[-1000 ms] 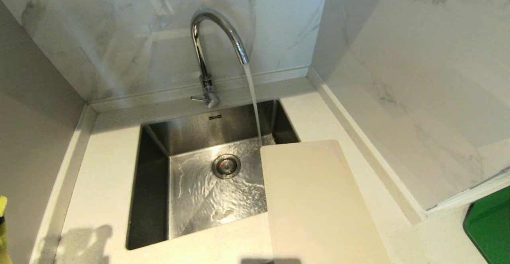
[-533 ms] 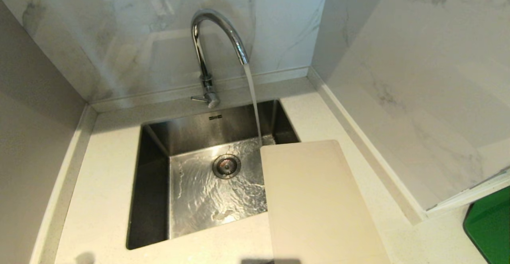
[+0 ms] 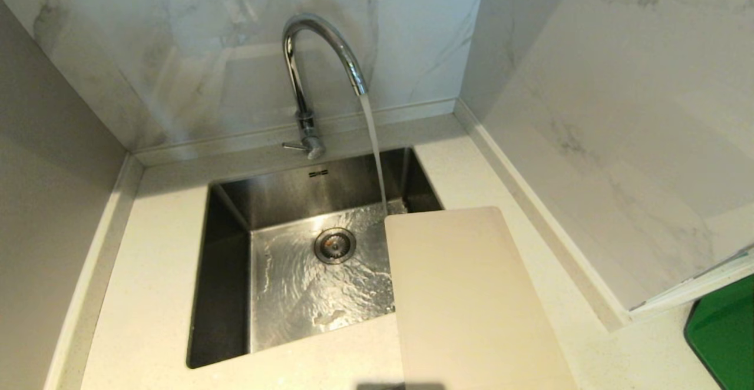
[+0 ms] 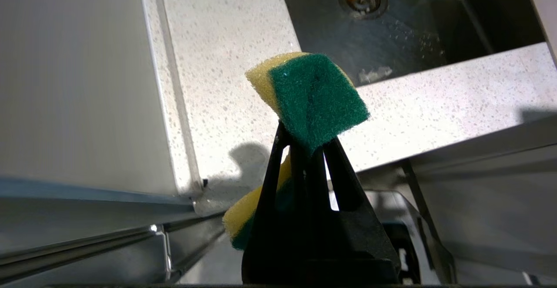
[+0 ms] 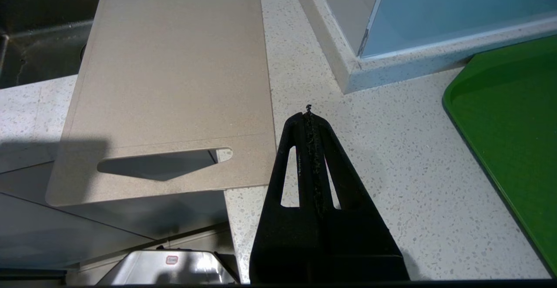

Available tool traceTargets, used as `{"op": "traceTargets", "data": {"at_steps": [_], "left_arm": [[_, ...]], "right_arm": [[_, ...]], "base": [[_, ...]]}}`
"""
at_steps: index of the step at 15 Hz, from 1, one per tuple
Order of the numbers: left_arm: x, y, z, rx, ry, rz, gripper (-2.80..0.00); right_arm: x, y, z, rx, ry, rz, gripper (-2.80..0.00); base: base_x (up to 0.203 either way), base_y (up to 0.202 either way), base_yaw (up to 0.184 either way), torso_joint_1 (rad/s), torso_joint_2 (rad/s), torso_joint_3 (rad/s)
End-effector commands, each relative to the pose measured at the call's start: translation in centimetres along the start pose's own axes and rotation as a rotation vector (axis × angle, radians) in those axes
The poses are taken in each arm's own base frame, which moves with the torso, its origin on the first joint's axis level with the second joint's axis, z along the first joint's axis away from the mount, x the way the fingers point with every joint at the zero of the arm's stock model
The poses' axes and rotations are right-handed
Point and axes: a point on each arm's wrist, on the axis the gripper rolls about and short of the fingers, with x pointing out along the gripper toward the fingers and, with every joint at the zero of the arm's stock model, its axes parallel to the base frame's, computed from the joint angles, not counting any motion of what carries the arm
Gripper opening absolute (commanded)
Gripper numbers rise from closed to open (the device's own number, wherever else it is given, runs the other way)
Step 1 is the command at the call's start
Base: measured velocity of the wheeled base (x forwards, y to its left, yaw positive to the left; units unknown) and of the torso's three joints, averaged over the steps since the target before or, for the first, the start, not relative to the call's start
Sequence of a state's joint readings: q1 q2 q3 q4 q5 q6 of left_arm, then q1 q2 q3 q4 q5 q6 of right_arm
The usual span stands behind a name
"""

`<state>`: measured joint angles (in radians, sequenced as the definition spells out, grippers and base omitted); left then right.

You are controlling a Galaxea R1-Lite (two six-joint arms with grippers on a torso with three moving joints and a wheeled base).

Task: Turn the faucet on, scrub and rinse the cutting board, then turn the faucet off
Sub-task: Pick up the cutting board

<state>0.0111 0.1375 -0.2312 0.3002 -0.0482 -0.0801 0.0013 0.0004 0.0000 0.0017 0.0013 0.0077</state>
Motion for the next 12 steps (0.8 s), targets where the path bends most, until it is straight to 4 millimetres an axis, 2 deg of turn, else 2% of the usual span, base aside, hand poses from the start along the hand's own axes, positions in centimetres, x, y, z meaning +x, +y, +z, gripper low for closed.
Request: {"op": "traceTargets", "data": {"at_steps": [1,5,7,10,12], "left_arm": [[-0.7,0.2,-1.9,0.030,-0.108,-0.003,-2.80],[0.9,0.4,-2.6,0.119,-0.215,0.055,-2.80],[1.1,0.4,-2.3,0.153,-0.308,0.056,-2.80],[1.4,0.5,-3.5,0.125,-0.176,0.039,-2.80],[1.4,0.5,-3.4,0.095,-0.190,0.037,-2.80]], "right_arm": [[0.0,0.0,0.0,0.000,-0.001,0.001,-2.80],[0.0,0.0,0.0,0.000,-0.001,0.001,-2.80],[0.0,0.0,0.0,0.000,-0.001,0.001,-2.80],[0.0,0.0,0.0,0.002,-0.001,0.001,-2.80],[0.0,0.0,0.0,0.002,0.001,0.001,-2.80]], "base": [[0.000,0.000,0.000,0.000,0.00,0.000],[0.000,0.000,0.000,0.000,0.00,0.000],[0.000,0.000,0.000,0.000,0.00,0.000],[0.000,0.000,0.000,0.000,0.00,0.000],[0.000,0.000,0.000,0.000,0.00,0.000]]}}
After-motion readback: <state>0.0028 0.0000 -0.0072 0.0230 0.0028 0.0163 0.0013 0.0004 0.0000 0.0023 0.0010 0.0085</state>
